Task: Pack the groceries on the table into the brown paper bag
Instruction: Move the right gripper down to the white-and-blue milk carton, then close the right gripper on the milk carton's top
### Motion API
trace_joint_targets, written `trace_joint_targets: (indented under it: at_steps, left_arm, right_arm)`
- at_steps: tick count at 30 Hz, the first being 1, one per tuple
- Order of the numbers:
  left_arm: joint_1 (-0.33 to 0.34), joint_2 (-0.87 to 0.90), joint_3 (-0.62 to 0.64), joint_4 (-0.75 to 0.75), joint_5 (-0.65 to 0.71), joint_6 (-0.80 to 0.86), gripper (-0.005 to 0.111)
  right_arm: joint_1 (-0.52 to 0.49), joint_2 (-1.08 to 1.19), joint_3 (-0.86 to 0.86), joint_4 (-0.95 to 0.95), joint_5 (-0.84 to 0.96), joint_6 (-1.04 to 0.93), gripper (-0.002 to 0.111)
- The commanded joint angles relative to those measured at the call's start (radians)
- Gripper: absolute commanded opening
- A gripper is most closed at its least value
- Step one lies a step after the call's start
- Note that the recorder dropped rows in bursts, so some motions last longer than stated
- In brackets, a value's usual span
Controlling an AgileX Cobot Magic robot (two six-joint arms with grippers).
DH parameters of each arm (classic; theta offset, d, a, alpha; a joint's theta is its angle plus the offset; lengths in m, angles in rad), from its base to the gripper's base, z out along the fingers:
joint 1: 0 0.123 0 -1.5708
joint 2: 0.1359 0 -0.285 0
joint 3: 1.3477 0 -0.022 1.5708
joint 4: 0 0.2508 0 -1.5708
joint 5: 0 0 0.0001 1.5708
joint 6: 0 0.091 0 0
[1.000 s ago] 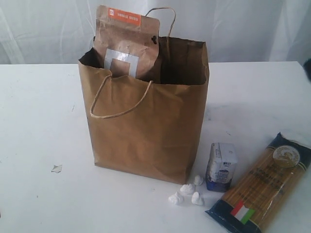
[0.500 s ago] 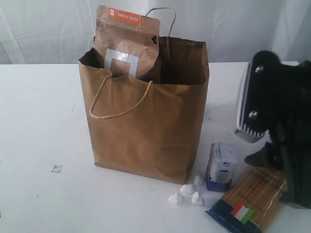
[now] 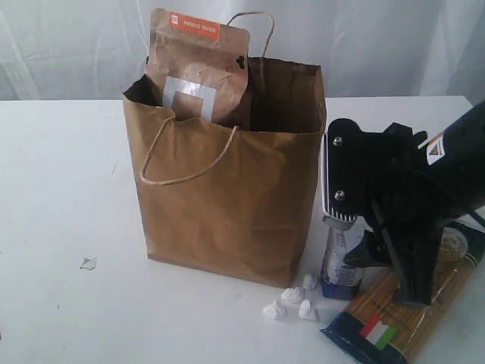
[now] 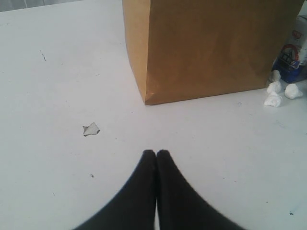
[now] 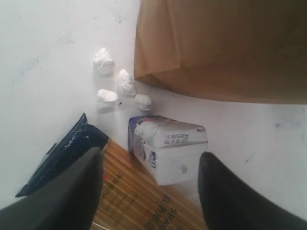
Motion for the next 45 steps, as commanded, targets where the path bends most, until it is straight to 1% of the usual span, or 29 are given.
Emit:
trace_joint_targets:
  at_steps: [1, 5, 16, 29, 40, 42, 44, 45]
  left_arm:
    - [0.003, -0.004, 0.004, -0.006, 0.0, -0.009, 0.0]
    - [0.003, -0.004, 0.004, -0.006, 0.0, -0.009, 0.0]
    - [0.003, -0.004, 0.004, -0.006, 0.0, -0.009, 0.0]
    - [0.003, -0.004, 0.004, -0.006, 0.0, -0.009, 0.0]
    - [0.003, -0.004, 0.004, -0.006, 0.0, -0.009, 0.0]
    - [0.003, -0.004, 0.004, -0.006, 0.0, -0.009, 0.0]
    - [0.003, -0.004, 0.004, -0.006, 0.0, -0.009, 0.0]
    - [0.003, -0.004, 0.004, -0.006, 0.0, -0.009, 0.0]
  right_arm:
    - [-0.039, 0.038, 0.005, 0.022, -0.045, -0.051, 0.061]
    - [-0.056, 0.07, 0.005, 0.024, -0.05, -0.066, 0.062]
    - [-0.056, 0.147, 0.005, 0.024, -0.077, -0.116, 0.062]
    - [-0.058, 0.221, 0.005, 0.026, -0.129, -0.118, 0.062]
    - [-0.058, 0.266, 0.005, 0.032, -0.097, -0.118, 0.061]
    - [-0.058, 0.266, 0.005, 0.033, -0.082, -0.114, 0.059]
    - [-0.058, 0.266, 0.005, 0.034, -0.067, -0.105, 0.05]
    - [-0.058, 0.266, 0.005, 0.034, -0.064, -0.072, 0.038]
